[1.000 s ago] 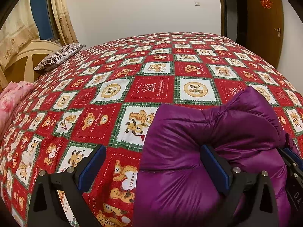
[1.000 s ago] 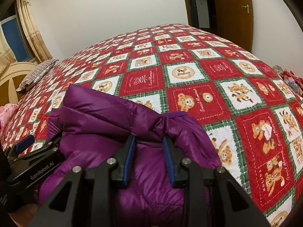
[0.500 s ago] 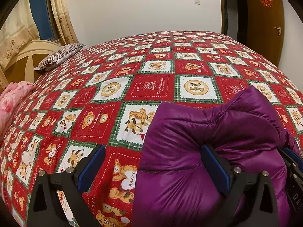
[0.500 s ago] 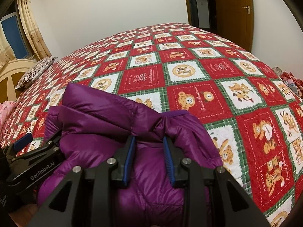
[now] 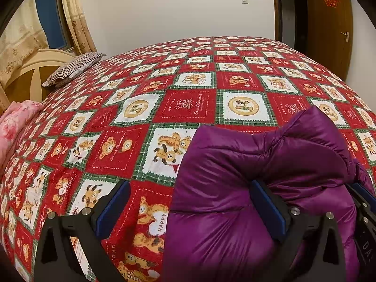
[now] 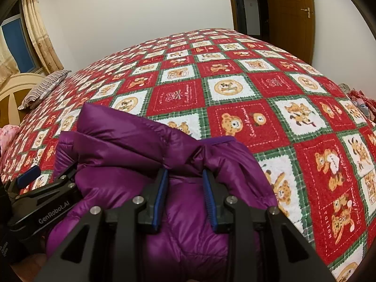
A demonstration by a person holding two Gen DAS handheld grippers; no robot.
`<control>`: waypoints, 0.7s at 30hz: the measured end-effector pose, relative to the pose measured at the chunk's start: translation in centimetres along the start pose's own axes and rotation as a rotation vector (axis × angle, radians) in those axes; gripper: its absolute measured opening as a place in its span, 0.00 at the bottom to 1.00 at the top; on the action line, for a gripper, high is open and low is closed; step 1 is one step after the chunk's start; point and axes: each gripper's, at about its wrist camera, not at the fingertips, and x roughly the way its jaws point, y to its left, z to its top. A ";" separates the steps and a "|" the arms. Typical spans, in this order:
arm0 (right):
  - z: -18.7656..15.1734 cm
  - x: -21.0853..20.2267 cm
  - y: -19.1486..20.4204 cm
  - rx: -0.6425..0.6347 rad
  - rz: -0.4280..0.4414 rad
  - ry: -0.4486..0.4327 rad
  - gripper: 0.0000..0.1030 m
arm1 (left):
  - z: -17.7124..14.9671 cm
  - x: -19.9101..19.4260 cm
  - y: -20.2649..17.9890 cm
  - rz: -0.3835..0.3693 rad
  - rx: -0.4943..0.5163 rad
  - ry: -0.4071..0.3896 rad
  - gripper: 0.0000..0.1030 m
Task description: Fold large clothes
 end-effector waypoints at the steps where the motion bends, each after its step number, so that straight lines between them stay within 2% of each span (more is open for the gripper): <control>1: 0.0 0.0 -0.1 -0.001 0.000 0.000 0.32 | -0.1 0.0 0.0 0.001 0.000 0.000 0.99; 21: 0.0 0.4 0.1 -0.013 -0.017 0.001 0.32 | -0.1 0.3 -0.3 0.011 0.005 0.006 0.99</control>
